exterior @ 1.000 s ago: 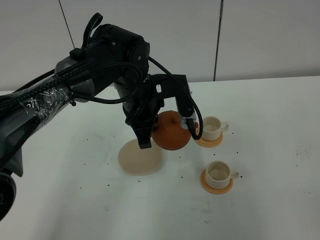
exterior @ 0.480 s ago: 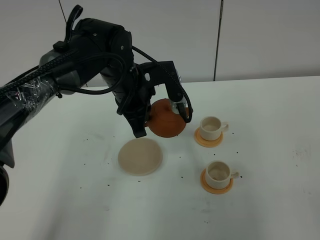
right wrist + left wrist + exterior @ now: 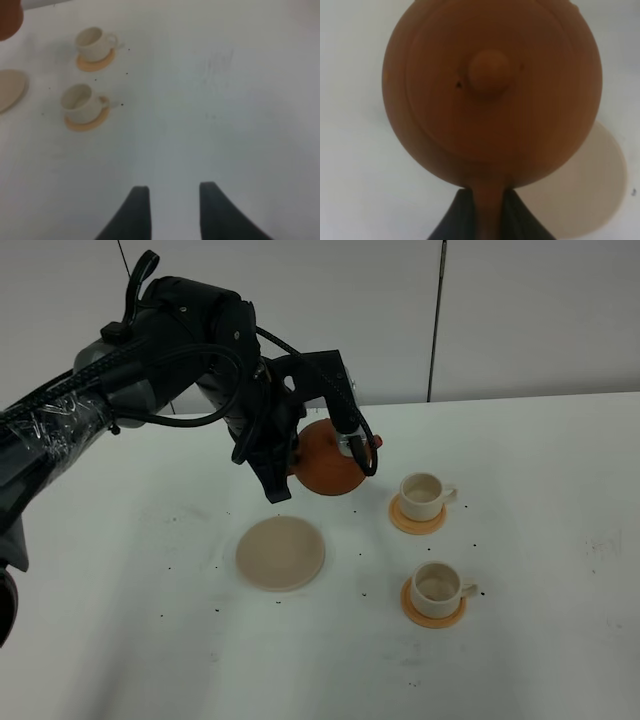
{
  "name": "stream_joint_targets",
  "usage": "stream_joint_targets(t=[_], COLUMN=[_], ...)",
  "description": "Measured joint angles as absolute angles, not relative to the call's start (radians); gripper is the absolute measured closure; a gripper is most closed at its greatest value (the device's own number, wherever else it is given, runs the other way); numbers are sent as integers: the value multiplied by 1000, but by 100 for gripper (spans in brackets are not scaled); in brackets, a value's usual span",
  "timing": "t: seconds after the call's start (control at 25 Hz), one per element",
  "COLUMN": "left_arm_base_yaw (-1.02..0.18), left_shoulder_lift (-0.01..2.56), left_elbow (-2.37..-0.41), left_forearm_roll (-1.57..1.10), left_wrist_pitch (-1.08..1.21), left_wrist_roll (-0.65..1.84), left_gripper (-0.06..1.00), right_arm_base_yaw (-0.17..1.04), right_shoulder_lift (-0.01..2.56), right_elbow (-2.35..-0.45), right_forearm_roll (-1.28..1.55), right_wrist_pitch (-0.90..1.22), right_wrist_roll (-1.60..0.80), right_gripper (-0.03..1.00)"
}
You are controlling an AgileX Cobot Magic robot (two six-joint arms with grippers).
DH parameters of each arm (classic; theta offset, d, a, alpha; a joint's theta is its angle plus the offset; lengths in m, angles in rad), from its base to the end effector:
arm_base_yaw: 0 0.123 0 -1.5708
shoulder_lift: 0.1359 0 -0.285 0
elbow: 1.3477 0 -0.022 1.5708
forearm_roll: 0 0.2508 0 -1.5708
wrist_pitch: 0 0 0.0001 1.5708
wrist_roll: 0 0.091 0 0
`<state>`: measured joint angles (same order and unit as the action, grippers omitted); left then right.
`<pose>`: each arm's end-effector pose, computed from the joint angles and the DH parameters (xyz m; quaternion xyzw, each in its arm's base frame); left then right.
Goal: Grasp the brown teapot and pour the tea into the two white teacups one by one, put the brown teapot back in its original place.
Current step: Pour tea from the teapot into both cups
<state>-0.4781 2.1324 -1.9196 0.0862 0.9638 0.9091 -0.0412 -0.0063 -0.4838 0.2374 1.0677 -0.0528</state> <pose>0.4262 -0.2136 0.2514 0.6322 0.7362 0.0902 0.2240 -0.0047 0.0190 0.2741 -0.0093 0.8515 0.0942 0.5157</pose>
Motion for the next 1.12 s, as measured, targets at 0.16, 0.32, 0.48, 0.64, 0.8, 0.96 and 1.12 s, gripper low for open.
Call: stream_joint_targets(t=[0.16, 0.32, 0.48, 0.64, 0.8, 0.96, 1.12], left_arm_base_yaw=[-478, -478, -478, -478, -478, -478, -478], left_shoulder_lift=[2154, 2162, 2162, 2162, 2162, 2162, 2162], left_elbow=[-1920, -1920, -1920, -1920, -1920, -1920, -1921], left_forearm_roll=[52, 0, -36, -51, -66, -66, -66], left_wrist_pitch=[925, 891, 855, 855, 864, 884, 911], left_wrist_roll=[909, 910, 954, 987, 975, 941, 928], left_gripper=[77, 77, 77, 77, 77, 77, 77], right_arm_base_yaw=[-41, -41, -41, -41, -41, -41, -41], right_shoulder_lift=[-6, -6, -6, -6, -6, -6, -6], right_elbow=[-484, -484, -484, -484, -484, -484, -484], right_forearm_roll=[237, 237, 237, 237, 237, 237, 237], right_wrist_pitch=[1068, 1068, 1068, 1068, 1068, 1068, 1068], right_wrist_roll=[-53, -53, -53, -52, -52, -52, -52], right_gripper=[73, 73, 73, 73, 73, 73, 73])
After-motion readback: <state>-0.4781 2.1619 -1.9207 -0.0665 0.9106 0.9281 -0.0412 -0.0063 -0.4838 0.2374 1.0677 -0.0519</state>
